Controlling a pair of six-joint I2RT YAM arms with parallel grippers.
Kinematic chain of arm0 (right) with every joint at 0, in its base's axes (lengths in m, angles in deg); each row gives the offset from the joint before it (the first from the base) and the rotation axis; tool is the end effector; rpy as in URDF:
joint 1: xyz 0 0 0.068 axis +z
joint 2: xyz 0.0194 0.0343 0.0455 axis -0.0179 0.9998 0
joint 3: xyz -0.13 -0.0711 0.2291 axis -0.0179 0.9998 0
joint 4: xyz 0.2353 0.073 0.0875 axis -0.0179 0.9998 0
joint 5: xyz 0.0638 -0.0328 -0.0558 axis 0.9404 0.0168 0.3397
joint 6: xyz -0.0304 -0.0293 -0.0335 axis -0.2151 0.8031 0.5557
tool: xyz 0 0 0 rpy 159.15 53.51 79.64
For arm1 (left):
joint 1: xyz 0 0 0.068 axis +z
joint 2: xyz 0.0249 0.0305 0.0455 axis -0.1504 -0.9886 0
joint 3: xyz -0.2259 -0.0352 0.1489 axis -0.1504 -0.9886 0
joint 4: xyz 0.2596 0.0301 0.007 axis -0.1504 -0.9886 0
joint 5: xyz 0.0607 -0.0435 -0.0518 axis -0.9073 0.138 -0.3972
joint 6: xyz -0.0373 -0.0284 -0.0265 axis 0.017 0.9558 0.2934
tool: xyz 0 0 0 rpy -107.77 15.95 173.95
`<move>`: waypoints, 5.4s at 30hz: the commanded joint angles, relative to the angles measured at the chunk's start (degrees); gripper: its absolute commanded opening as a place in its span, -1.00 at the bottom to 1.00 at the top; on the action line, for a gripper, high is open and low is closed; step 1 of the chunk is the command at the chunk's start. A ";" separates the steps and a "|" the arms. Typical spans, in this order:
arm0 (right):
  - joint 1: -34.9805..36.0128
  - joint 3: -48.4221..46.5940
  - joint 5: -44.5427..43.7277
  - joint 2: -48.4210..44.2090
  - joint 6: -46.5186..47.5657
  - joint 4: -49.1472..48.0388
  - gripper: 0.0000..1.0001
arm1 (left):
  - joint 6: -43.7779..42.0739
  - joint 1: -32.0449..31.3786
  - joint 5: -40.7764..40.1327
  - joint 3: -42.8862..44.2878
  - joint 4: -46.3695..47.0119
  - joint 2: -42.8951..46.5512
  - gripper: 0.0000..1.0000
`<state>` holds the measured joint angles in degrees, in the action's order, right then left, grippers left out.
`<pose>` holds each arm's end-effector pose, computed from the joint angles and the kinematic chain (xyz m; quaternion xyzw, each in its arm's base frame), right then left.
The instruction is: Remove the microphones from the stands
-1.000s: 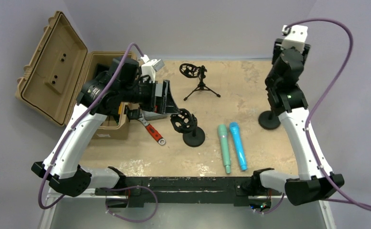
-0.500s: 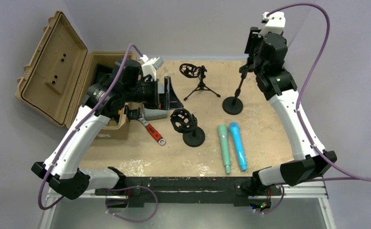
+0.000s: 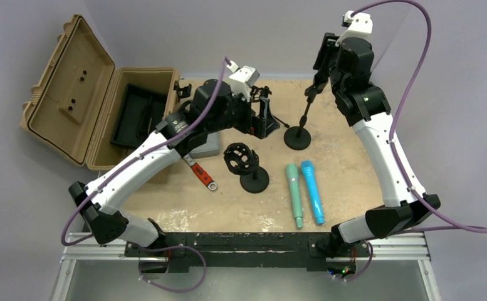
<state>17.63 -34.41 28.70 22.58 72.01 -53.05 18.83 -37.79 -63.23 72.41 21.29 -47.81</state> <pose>0.2949 0.0836 0.4999 0.0828 0.7312 -0.0008 0.6771 0.2117 -0.2298 0.4478 0.1805 0.8015 -0.3846 0.4208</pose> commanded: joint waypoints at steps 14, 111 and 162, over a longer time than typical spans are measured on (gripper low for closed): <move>0.47 -14.48 -0.08 6.10 -10.89 14.07 -1.00 | -16.93 -3.26 -10.59 -0.47 47.37 -21.46 0.82; -10.96 38.28 7.71 3.88 -17.16 26.77 -1.00 | 1.89 -4.86 -14.28 -21.25 7.92 22.99 0.63; -23.40 27.32 14.62 -6.25 -18.66 16.00 0.58 | 0.32 -1.11 -8.59 -11.19 5.23 17.27 0.63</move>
<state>-5.93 -7.03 34.67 19.14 50.64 -33.40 18.18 -39.32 -72.81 58.73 25.77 -30.57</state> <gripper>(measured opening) 0.796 0.815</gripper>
